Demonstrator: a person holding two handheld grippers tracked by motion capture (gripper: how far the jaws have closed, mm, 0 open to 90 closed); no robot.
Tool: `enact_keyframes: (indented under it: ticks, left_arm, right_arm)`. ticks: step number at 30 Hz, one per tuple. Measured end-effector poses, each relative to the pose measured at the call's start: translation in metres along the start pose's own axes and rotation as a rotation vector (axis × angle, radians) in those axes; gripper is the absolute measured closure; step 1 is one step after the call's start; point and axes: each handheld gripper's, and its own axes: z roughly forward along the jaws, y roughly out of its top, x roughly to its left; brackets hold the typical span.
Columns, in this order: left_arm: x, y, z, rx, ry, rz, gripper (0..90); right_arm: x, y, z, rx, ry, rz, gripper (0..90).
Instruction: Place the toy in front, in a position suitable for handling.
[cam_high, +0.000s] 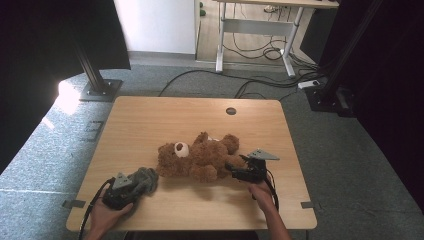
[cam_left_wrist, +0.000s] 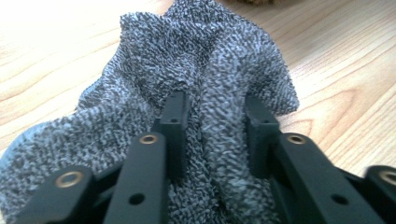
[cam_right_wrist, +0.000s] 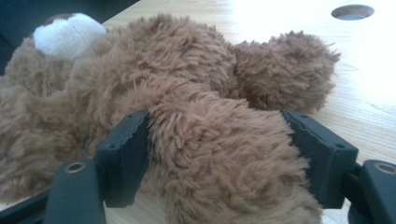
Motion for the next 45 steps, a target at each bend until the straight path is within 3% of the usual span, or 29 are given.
enact_keyframes:
  ticks: [6,7,8,14,17,23,28,35,40,41,45]
  left_arm:
    - [0.007,0.001,-0.007,-0.052,-0.057,-0.055,73.1]
    - [0.008,0.004,-0.014,-0.100,-0.082,-0.076,73.4]
    - [0.008,0.004,-0.014,-0.100,-0.082,-0.076,73.4]
    - [0.002,0.019,-0.039,-0.258,-0.142,-0.098,73.5]
    - [-0.001,0.028,-0.043,-0.293,-0.162,-0.098,73.4]
    - [-0.008,0.044,-0.041,-0.323,-0.202,-0.101,73.3]
    - [-0.017,0.068,-0.040,-0.353,-0.235,-0.095,73.2]
    - [-0.039,0.107,-0.036,-0.383,-0.276,-0.046,73.2]
    - [-0.058,0.131,-0.017,-0.359,-0.289,-0.007,73.2]
    - [-0.065,0.138,-0.006,-0.338,-0.291,0.004,73.1]
    - [-0.073,0.146,0.009,-0.306,-0.278,0.017,73.1]
  right_arm:
    - [0.000,-0.004,0.000,0.009,0.018,0.002,27.6]
    - [0.000,-0.005,-0.002,0.008,0.025,-0.003,27.6]
    - [0.000,-0.005,-0.002,0.008,0.025,-0.003,27.6]
    - [0.002,-0.007,-0.005,0.022,0.030,-0.031,28.3]
    - [0.003,-0.009,-0.005,0.025,0.031,-0.030,28.8]
    - [0.002,-0.012,-0.006,0.022,0.029,-0.044,39.3]
    - [0.001,-0.014,-0.006,0.034,0.052,-0.033,48.7]
    - [0.003,-0.014,-0.006,0.032,0.051,-0.058,56.0]
    - [0.003,-0.014,-0.006,0.031,0.052,-0.058,56.0]
    - [0.003,-0.014,-0.006,0.029,0.053,-0.056,56.1]
    - [0.003,-0.015,-0.006,0.024,0.054,-0.058,56.7]
